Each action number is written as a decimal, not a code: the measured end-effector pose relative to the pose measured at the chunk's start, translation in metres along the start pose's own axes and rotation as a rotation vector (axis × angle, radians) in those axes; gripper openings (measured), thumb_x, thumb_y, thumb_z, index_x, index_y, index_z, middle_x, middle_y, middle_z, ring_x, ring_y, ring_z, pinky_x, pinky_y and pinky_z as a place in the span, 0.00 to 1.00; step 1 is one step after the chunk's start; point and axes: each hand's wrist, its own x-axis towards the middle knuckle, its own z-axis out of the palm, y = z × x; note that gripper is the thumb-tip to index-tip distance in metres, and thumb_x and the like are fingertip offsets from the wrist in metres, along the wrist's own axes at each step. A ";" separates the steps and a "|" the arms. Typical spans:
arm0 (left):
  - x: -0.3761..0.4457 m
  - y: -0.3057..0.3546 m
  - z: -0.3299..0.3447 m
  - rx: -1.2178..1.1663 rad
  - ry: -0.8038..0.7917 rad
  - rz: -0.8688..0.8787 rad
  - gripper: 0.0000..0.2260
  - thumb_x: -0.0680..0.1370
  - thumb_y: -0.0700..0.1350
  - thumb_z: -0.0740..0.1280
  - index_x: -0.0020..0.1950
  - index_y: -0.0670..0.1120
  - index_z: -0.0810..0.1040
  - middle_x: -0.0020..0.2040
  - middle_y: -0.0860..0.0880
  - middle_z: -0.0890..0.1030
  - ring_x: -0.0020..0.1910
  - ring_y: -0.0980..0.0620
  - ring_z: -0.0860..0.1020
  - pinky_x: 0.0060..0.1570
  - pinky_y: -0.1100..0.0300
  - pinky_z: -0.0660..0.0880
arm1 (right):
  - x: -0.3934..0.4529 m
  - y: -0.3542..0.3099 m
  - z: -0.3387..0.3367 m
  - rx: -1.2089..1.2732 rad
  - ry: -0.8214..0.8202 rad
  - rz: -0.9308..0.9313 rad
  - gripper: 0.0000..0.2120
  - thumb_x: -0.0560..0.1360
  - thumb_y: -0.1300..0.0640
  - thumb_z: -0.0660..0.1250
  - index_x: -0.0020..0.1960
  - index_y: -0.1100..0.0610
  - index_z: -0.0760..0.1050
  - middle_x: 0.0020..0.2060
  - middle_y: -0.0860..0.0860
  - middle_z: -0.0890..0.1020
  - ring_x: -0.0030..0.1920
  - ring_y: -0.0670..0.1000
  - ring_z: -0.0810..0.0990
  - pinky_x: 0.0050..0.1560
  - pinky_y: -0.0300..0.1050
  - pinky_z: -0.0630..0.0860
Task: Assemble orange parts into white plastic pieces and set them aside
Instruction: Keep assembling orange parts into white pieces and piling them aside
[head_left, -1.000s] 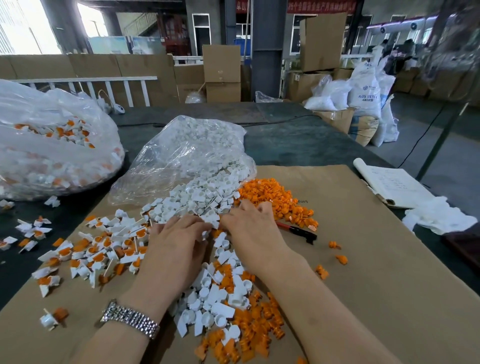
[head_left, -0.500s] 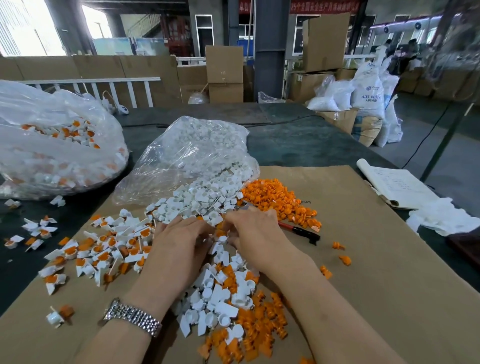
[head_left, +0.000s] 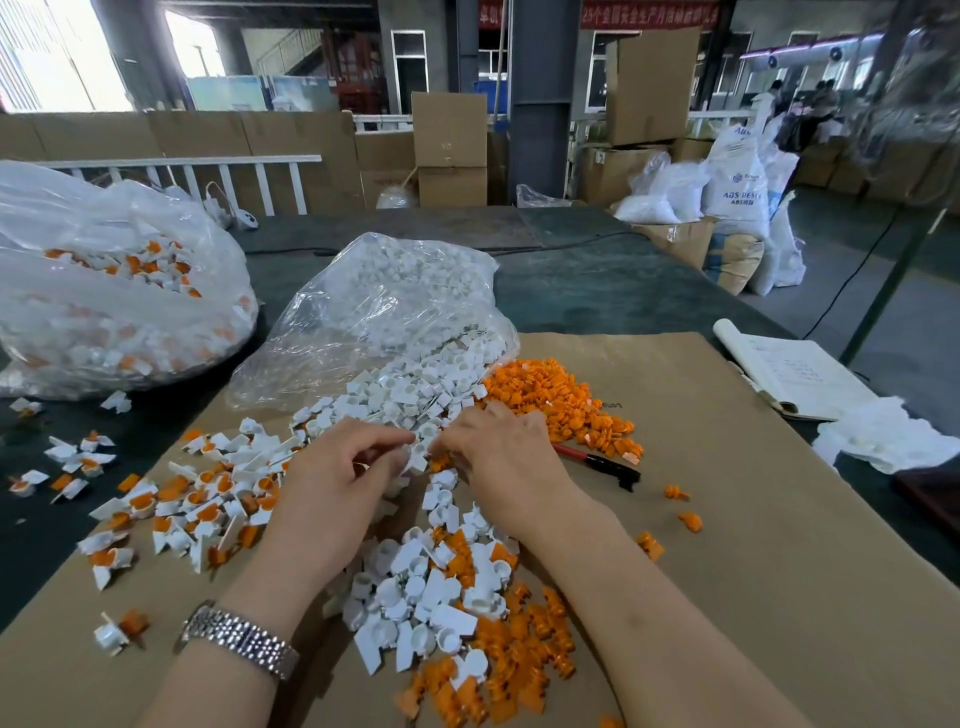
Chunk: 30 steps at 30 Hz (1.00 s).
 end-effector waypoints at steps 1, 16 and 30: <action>0.000 0.000 -0.001 -0.048 -0.005 -0.031 0.07 0.81 0.46 0.70 0.56 0.56 0.86 0.49 0.59 0.82 0.46 0.64 0.78 0.44 0.69 0.69 | 0.000 -0.002 0.001 -0.006 0.005 -0.003 0.18 0.80 0.62 0.62 0.63 0.42 0.76 0.59 0.45 0.76 0.62 0.51 0.68 0.53 0.52 0.59; 0.000 0.001 -0.006 -0.641 -0.134 -0.319 0.07 0.79 0.43 0.71 0.50 0.54 0.87 0.47 0.46 0.88 0.44 0.48 0.85 0.47 0.59 0.80 | -0.005 -0.002 -0.020 0.665 0.175 0.112 0.08 0.77 0.58 0.71 0.55 0.52 0.81 0.48 0.48 0.80 0.47 0.45 0.77 0.50 0.37 0.73; 0.004 -0.001 -0.005 -1.101 -0.168 -0.393 0.10 0.71 0.39 0.72 0.51 0.41 0.87 0.54 0.37 0.86 0.52 0.44 0.86 0.45 0.63 0.82 | -0.012 -0.009 -0.027 1.251 0.208 0.132 0.03 0.76 0.59 0.73 0.49 0.58 0.84 0.39 0.49 0.85 0.40 0.45 0.84 0.44 0.35 0.79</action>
